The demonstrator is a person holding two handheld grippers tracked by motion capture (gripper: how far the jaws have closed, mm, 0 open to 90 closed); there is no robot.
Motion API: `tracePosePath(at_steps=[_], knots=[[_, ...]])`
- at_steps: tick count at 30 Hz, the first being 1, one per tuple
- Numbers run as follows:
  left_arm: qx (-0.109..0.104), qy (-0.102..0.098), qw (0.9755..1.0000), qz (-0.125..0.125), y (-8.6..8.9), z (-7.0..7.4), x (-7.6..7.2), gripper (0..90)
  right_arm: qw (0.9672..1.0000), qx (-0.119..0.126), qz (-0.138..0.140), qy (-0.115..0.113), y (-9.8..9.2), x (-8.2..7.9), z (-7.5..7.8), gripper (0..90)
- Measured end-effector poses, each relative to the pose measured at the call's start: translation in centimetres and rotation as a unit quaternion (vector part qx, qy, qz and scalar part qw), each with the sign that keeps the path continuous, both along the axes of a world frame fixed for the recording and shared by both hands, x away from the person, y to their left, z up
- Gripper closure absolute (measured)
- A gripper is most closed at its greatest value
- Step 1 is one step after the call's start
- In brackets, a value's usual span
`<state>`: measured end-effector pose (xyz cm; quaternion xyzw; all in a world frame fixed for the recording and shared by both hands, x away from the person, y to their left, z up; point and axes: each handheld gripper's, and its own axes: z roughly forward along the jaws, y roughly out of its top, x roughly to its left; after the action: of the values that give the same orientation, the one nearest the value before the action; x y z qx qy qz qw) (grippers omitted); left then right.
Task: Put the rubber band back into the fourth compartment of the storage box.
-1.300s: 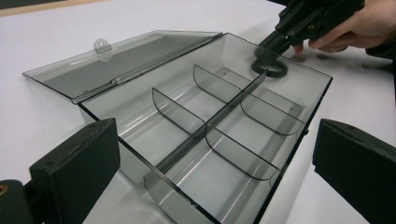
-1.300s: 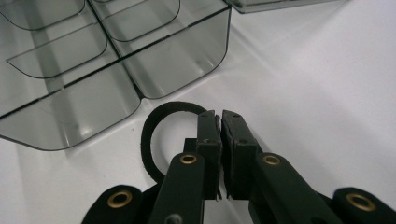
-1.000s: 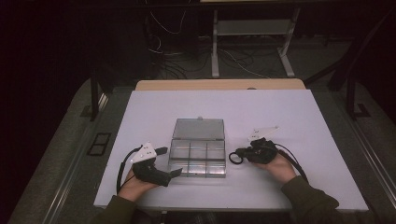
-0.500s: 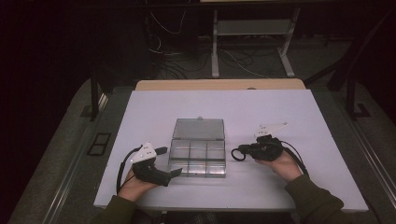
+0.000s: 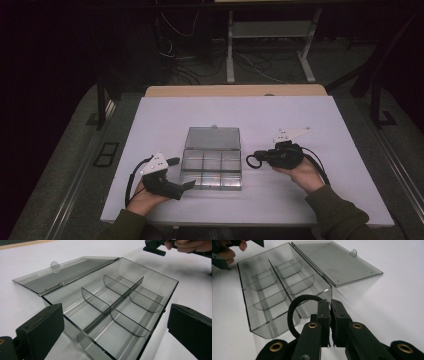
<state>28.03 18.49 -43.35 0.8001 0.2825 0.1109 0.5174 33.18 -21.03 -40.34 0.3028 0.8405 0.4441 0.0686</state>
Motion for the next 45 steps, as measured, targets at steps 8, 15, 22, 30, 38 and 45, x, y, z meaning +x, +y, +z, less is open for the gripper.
tracePosePath(at_steps=[8, 15, 22, 30, 38, 45], knots=[[0.0, 0.0, 1.0, 0.001, 0.0, 0.0, 0.0, 0.0, 0.9999, 0.003, 0.01, -0.004, 0.9, 0.2, 0.5, 84.7], [0.0, -0.001, 1.0, 0.0, 0.0, 0.0, 0.0, 0.0, 0.9998, 0.004, 0.02, -0.004, 1.8, 0.3, 0.7, 84.6], [0.001, -0.002, 1.0, 0.0, -0.1, 0.0, 0.0, 0.0, 0.9994, 0.007, 0.034, -0.005, 3.0, 0.5, 1.0, 84.7], [0.001, -0.002, 1.0, -0.004, -0.2, 0.0, 0.0, 0.0, 0.9989, 0.008, 0.045, -0.004, 4.3, 0.6, 1.0, 84.6], [-0.002, 0.0, 1.0, -0.007, -0.2, 0.0, 0.0, 0.0, 0.9982, 0.008, 0.059, 0.002, 5.6, 0.9, 0.6, 84.6], [-0.002, 0.0, 1.0, -0.007, -0.1, 0.0, 0.1, 0.0, 0.9975, 0.008, 0.071, 0.005, 6.9, 1.1, 0.5, 84.7]])
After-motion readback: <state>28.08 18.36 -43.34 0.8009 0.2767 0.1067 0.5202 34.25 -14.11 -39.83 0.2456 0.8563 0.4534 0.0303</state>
